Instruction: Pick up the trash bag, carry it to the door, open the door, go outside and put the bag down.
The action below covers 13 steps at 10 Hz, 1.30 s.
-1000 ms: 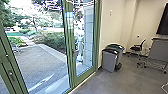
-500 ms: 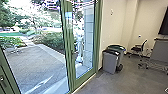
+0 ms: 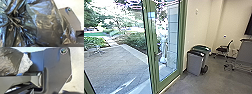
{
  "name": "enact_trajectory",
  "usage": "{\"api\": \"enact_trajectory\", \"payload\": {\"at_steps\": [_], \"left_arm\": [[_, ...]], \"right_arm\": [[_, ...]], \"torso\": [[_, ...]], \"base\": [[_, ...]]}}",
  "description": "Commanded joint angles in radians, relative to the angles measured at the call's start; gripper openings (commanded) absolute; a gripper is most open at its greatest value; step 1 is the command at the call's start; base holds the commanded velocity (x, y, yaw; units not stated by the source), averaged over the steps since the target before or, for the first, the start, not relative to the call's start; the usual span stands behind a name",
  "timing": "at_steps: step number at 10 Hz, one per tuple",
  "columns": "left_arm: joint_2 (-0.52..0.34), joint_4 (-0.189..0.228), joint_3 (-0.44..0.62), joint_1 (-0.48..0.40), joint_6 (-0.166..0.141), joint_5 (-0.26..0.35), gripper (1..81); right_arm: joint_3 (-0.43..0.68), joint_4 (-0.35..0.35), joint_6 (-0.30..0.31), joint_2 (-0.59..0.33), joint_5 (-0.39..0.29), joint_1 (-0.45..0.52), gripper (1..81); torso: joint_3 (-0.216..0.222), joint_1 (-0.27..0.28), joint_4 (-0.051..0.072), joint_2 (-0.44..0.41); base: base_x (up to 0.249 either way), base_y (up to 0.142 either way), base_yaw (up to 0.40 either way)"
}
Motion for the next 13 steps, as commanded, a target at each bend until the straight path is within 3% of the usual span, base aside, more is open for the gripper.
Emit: {"api": "enact_trajectory", "payload": {"at_steps": [1, 8, 13], "left_arm": [[0.000, 0.007, 0.001, -0.061, 0.010, 0.048, 1.0], [-0.002, 0.007, 0.001, -0.061, 0.010, 0.048, 1.0], [-0.002, 0.009, 0.001, -0.061, 0.010, 0.048, 1.0]], "right_arm": [[0.002, -0.005, 0.002, -0.001, -0.053, 0.046, 81.1], [-0.006, -0.003, 0.003, -0.001, -0.053, 0.051, 81.1], [-0.006, -0.005, 0.003, -0.001, -0.054, 0.051, 81.1]], "torso": [[0.000, 0.000, 0.000, 0.000], [0.000, 0.000, 0.000, 0.000], [0.000, 0.000, 0.000, 0.000]], "base": [[0.174, -0.074, 0.000], [0.174, -0.076, 0.000], [0.174, 0.000, 0.000]]}}
